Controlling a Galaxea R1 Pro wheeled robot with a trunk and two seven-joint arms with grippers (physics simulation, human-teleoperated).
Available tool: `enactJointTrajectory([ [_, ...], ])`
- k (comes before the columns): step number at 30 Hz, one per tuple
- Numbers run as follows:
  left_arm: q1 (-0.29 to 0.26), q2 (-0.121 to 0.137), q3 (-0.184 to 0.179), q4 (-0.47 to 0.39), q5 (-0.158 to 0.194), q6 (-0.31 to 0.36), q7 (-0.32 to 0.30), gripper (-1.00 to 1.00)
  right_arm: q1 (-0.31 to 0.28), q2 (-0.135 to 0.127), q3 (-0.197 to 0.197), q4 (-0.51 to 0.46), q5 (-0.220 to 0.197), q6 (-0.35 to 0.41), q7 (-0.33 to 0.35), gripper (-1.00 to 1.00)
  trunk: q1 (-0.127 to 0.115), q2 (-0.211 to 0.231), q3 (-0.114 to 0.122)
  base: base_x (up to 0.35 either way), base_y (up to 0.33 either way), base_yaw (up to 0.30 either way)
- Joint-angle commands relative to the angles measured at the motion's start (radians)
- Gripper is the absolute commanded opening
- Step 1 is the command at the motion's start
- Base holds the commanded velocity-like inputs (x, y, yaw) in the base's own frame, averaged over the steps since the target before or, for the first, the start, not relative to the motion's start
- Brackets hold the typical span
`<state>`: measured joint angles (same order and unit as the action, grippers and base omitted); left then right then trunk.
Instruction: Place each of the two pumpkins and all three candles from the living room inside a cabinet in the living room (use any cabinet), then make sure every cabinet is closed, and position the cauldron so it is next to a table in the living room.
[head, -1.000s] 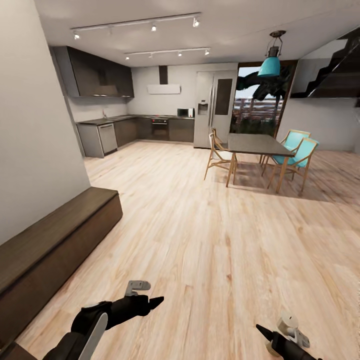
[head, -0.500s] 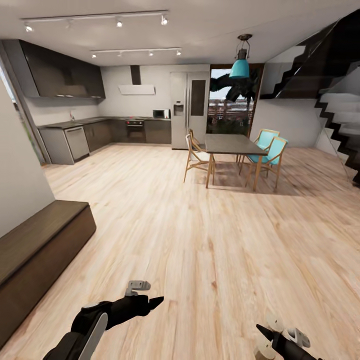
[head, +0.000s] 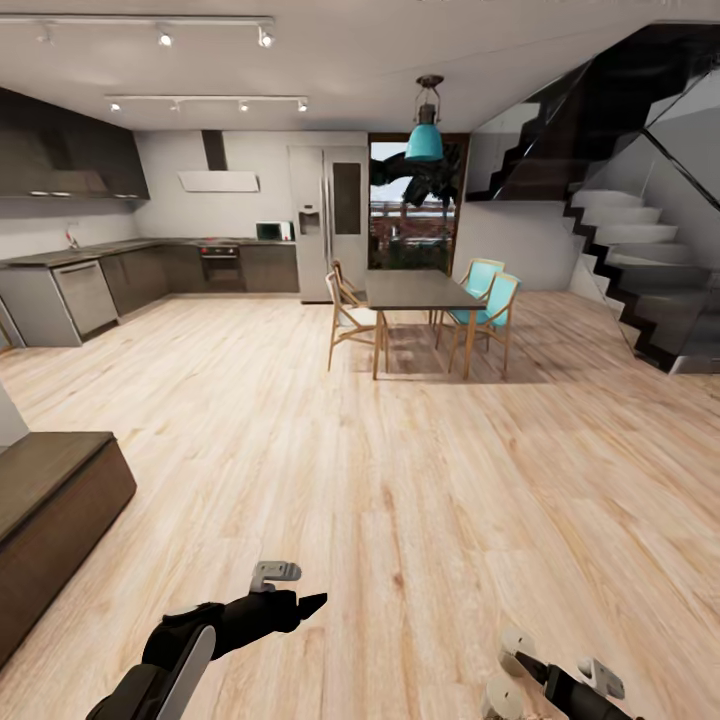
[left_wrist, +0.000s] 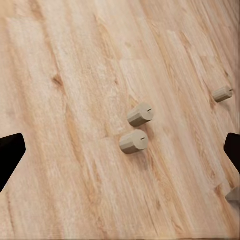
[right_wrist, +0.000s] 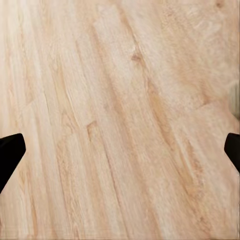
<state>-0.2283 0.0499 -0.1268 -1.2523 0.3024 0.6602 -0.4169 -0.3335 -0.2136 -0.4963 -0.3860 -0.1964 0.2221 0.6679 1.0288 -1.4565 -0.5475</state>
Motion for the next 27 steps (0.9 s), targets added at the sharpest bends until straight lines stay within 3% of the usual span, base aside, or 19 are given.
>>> enactJointTrajectory([
  [1,0.0,0.001,-0.001,-0.001,0.006,0.006,0.001,1.0,-0.001,0.0,-0.005,0.0,-0.008,0.01,-0.001,1.0,0.0,-0.001,0.0,0.023,0.0,-0.262],
  [8,0.0,0.001,-0.001,-0.001,0.004,0.006,0.002,1.0,-0.001,0.004,-0.002,-0.006,-0.004,0.01,-0.12,1.0,0.0,-0.001,0.007,0.006,0.0,-0.237],
  [16,-0.001,0.001,-0.001,-0.001,0.004,0.006,0.003,1.0,-0.001,0.027,-0.001,-0.015,-0.004,0.01,-0.262,1.0,0.0,-0.001,0.015,0.107,0.044,-0.195],
  [27,0.047,0.0,-0.008,-0.047,0.034,0.056,0.04,1.0,-0.052,0.08,0.051,0.006,0.005,-0.024,-0.329,1.0,0.0,-0.001,0.015,0.048,0.022,-0.01],
])
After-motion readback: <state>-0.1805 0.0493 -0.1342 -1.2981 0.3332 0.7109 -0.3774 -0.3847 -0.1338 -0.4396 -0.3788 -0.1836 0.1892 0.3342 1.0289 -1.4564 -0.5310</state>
